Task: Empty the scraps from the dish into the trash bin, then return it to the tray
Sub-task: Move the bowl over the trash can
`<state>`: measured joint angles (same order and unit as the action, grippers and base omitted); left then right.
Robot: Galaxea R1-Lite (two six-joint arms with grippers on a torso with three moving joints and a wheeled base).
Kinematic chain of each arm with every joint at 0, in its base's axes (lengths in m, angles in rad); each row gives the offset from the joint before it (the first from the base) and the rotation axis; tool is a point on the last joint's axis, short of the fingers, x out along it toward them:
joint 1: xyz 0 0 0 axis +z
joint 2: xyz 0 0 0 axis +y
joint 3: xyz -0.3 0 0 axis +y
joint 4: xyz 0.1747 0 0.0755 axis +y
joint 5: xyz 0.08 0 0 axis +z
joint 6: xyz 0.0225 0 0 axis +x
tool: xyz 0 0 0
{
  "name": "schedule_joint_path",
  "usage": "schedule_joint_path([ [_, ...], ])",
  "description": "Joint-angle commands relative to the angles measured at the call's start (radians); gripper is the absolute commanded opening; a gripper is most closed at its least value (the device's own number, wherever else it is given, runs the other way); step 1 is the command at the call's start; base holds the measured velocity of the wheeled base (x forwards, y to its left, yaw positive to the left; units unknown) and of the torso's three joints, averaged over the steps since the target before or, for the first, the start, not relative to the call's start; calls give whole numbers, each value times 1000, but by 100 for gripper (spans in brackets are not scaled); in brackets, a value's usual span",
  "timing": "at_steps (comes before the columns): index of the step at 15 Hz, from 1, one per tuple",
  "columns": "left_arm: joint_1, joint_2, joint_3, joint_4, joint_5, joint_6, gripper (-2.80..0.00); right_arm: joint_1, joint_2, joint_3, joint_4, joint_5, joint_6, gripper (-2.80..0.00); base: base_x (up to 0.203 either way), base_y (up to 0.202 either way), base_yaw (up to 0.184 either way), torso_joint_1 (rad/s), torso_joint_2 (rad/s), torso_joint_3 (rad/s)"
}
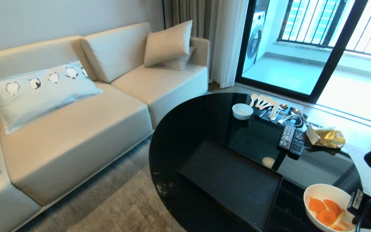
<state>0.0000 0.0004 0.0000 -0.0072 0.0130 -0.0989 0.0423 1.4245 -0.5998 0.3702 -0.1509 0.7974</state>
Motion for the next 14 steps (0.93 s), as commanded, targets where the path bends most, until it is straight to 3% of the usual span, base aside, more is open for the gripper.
schedule_joint_path([
  [1, 0, 0, 0, 0, 1, -1, -280, 1, -13, 7, 1, -1, 5, -280, 0, 0, 0, 0, 0, 0],
  [5, 0, 0, 0, 0, 1, -1, -280, 2, -35, 14, 4, 1, 5, -280, 0, 0, 0, 0, 0, 0],
  [14, 0, 0, 0, 0, 1, -1, -280, 2, -56, 34, 4, -1, 2, -280, -180, 0, -1, 4, 3, 2],
])
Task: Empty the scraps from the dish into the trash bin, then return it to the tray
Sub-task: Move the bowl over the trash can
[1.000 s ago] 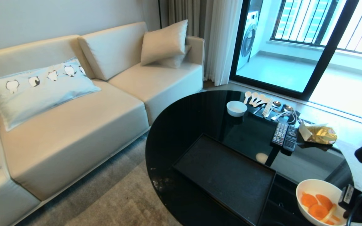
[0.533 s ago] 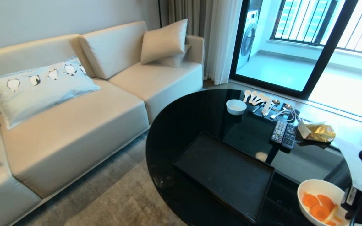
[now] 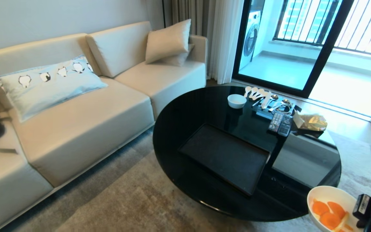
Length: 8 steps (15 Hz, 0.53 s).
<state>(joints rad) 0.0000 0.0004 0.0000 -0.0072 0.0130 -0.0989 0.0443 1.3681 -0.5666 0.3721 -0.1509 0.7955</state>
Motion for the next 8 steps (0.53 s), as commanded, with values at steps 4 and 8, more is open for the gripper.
schedule_joint_path([
  [4, 0, 0, 0, 0, 1, -1, -280, 1, 0, 1, -1, -2, 1, -280, -181, 0, -1, 3, 2, 4],
  [8, 0, 0, 0, 0, 1, -1, -280, 2, 11, 9, -13, -1, -1, -280, -20, 0, 0, -3, 1, 2],
])
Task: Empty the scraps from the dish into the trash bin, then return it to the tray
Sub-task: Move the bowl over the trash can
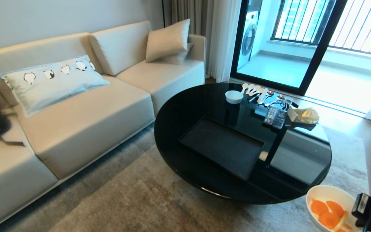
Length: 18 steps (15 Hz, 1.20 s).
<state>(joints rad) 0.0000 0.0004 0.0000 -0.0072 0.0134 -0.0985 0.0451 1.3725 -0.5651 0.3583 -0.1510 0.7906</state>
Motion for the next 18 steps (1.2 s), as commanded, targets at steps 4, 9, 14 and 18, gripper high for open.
schedule_joint_path([
  [4, 0, 0, 0, 0, 0, -1, -280, 13, -22, 11, 1, -4, -1, -280, 0, 0, 0, 0, 0, 0],
  [9, 0, 0, 0, 0, 0, -1, -280, 16, -96, 5, 12, -4, -2, -280, 0, 0, 0, 0, 0, 0],
  [14, 0, 0, 0, 0, 0, -1, -280, 18, -90, -13, 1, -1, -1, -280, 0, 0, 0, 0, 0, 0],
  [18, 0, 0, 0, 0, 0, -1, -280, 21, -67, -19, 1, -1, 1, -280, 0, 0, 0, 0, 0, 0],
])
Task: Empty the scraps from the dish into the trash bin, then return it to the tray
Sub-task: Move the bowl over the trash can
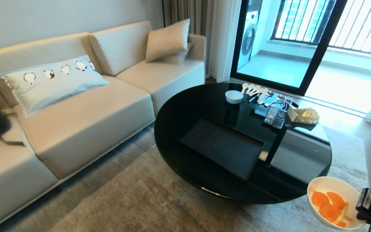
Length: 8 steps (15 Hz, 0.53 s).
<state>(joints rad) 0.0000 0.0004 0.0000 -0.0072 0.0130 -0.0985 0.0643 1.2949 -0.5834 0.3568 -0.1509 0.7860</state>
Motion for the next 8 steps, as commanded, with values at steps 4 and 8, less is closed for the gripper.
schedule_joint_path([
  [4, 0, 0, 0, 0, 1, -1, -280, 2, 9, 0, 2, -1, 7, -280, 0, 0, 0, 0, 0, 0],
  [8, 0, 0, 0, 0, 1, -1, -280, 2, 6, -1, 4, -1, 9, -280, -4, 3, -69, 3, 1, 5],
])
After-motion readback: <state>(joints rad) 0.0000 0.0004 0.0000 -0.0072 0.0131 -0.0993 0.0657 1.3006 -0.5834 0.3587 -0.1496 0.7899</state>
